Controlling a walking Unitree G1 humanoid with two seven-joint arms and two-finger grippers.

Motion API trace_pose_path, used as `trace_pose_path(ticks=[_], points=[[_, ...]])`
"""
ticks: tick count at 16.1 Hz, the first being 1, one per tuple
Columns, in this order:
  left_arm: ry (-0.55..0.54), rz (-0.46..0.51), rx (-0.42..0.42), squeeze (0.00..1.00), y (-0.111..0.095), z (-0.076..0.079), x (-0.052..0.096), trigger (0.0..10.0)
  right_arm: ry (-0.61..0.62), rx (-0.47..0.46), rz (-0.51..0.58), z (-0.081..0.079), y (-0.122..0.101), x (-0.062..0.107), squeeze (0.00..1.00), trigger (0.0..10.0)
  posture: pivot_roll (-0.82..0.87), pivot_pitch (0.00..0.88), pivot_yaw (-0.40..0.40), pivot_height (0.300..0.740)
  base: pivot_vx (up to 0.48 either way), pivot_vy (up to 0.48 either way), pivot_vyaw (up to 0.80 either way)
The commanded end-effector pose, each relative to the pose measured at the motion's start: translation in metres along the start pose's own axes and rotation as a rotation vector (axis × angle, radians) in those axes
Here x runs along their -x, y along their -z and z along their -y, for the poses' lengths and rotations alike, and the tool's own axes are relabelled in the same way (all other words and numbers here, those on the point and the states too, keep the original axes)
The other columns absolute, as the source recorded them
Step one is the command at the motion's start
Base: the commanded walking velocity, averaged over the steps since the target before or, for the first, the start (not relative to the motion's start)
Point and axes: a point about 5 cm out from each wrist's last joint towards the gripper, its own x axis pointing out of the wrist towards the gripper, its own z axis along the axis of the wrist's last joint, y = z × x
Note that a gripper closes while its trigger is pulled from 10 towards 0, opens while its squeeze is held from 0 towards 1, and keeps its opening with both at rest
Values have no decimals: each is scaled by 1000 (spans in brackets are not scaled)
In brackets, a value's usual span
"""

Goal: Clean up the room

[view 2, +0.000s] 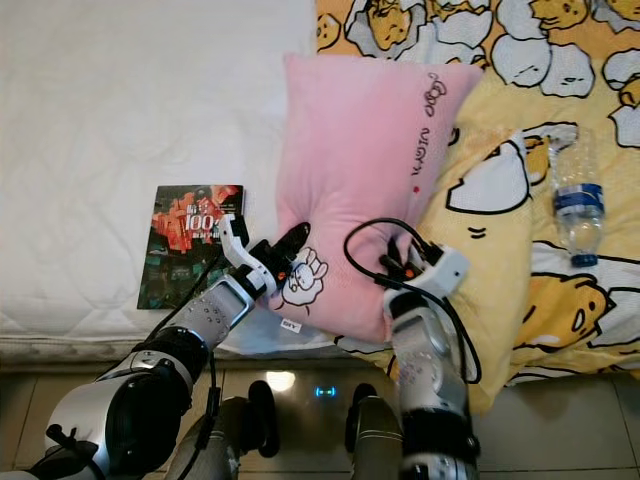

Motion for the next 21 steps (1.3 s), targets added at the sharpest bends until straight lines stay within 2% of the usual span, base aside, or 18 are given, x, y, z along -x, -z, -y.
trace_pose_path(ticks=[1,2,5,6,7,9,11,12,13,14,15,16,17,18,19,21], points=[[12,-88,56,0,22,10,-9,0,-48,-8,-97,-14,17,-8,0,0,-97,154,92,736,0,0,0],[26,-76,54,0,18,13,-11,0,-66,-5,-84,-18,12,-12,0,0,-95,143,92,736,0,0,0],[149,60,81,0,-24,44,-31,0,-171,16,14,-45,-26,-34,0,0,-65,31,79,736,0,0,0],[183,93,74,0,-35,53,-35,0,-198,26,47,-52,-38,-40,0,0,-60,10,76,736,0,0,0],[233,136,47,0,-52,66,-40,0,-241,42,97,-66,-57,-47,0,0,-54,0,71,736,0,0,0],[300,188,-23,0,-76,85,-44,0,-307,73,168,-87,-85,-53,0,0,-44,0,64,736,0,0,0],[353,223,-95,0,-94,101,-46,0,-339,106,222,-100,-108,-57,0,0,-36,0,55,736,0,0,0],[348,260,-213,0,-116,116,-48,0,-363,143,284,-113,-137,-60,0,0,-25,0,44,736,0,0,0],[318,268,-287,0,-123,119,-48,0,-360,165,301,-116,-147,-61,0,0,-24,0,43,736,0,0,0],[246,256,-428,0,-128,119,-47,6431,-320,255,325,-115,-154,-61,0,9765,-19,0,37,736,0,0,0],[216,251,-484,0,-129,118,-47,6431,-306,288,333,-115,-156,-61,0,9765,-18,0,38,736,0,0,0],[147,248,-626,0,-130,115,-46,10000,-261,359,351,-110,-157,-60,0,10000,-16,0,36,736,0,0,0],[108,247,-723,0,-129,110,-45,10000,-218,447,385,-103,-155,-55,0,10000,-15,0,35,736,0,0,0],[65,256,-784,0,-129,104,-42,10000,-185,522,408,-98,-151,-50,0,10000,-21,0,36,736,0,0,0],[28,259,-830,0,-130,100,-40,10000,-162,564,428,-94,-147,-45,0,10000,-24,0,37,736,0,0,0],[-18,272,-893,0,-134,97,-37,10000,-115,569,431,-82,-140,-41,0,10000,-24,0,37,736,0,476,0]])
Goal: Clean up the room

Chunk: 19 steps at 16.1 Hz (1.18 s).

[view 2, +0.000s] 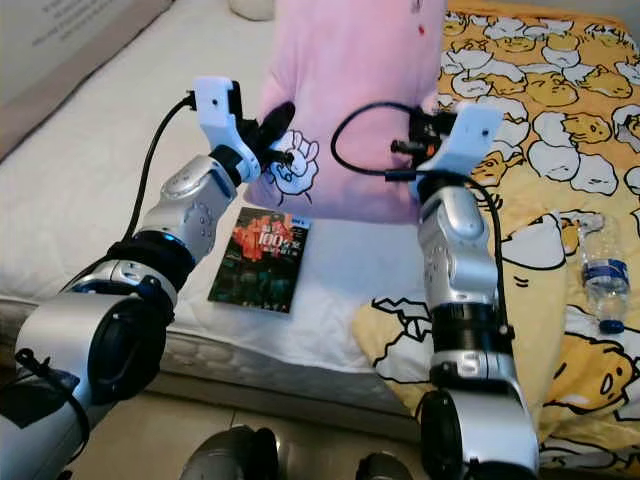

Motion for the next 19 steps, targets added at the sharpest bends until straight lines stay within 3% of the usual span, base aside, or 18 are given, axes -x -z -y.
trace_pose_path(ticks=[1,3,9,19], points=[[-33,30,-71,0,-11,-8,1,10000,26,23,83,4,-13,1,0,10000,-31,0,43,736,0,476,0],[-85,11,-140,0,-10,-11,1,10000,39,49,65,5,-5,7,0,10000,-34,0,47,736,0,474,0],[-159,-52,-182,0,6,-14,6,10000,37,78,35,4,5,9,0,10000,-17,0,35,736,0,471,0],[-228,-37,-171,0,12,-19,12,10000,-5,84,-17,-3,19,7,0,10000,16,0,3,736,0,479,0]])
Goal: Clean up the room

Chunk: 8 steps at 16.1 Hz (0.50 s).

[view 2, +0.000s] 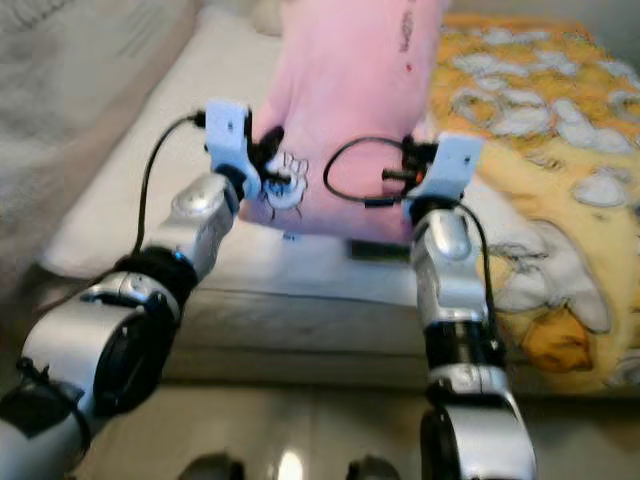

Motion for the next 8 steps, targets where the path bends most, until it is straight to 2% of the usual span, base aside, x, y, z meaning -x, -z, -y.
trace_pose_path(ticks=[1,6,8], points=[[-34,46,-1,0,-12,-5,-2,10000,20,29,48,8,-10,-2,0,10000,18,0,1,736,0,480,0],[-28,38,-9,0,-9,-4,-1,10000,17,15,40,7,-4,0,0,10000,16,0,0,736,0,480,0],[-17,56,-31,0,-11,-1,-2,10000,20,15,36,8,-4,0,0,10000,13,0,3,736,0,0,0]])
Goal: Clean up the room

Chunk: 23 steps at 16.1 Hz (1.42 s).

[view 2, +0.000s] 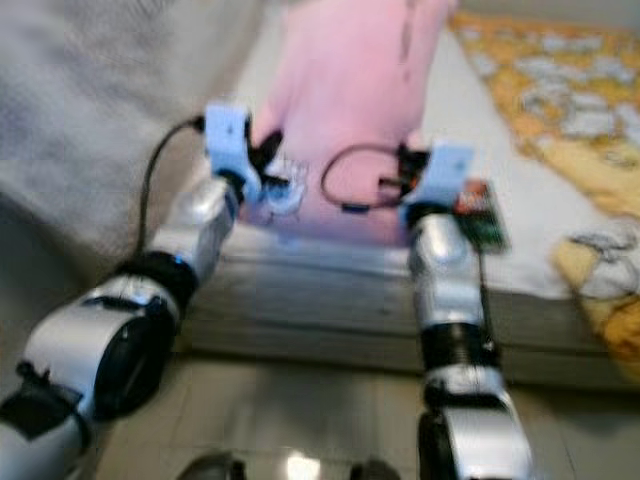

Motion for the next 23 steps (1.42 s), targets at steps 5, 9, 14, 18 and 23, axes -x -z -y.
trace_pose_path(ticks=[5,9,14,18,23], points=[[-25,38,-37,0,-7,0,-1,10000,29,37,24,11,-4,2,0,10000,12,0,4,736,271,0,0],[-24,40,-71,0,-7,1,-1,10000,26,32,23,10,-2,3,0,10000,14,0,4,736,472,0,0],[-25,36,-84,0,-6,3,-1,10000,25,30,15,9,1,4,0,10000,15,0,5,736,472,0,0],[-29,33,-88,0,-6,3,-2,10000,25,30,11,9,3,4,0,10000,16,0,5,736,474,0,0],[-40,32,-93,0,-10,5,-4,10000,5,30,-11,7,5,1,0,10000,26,0,-1,736,471,0,0]])
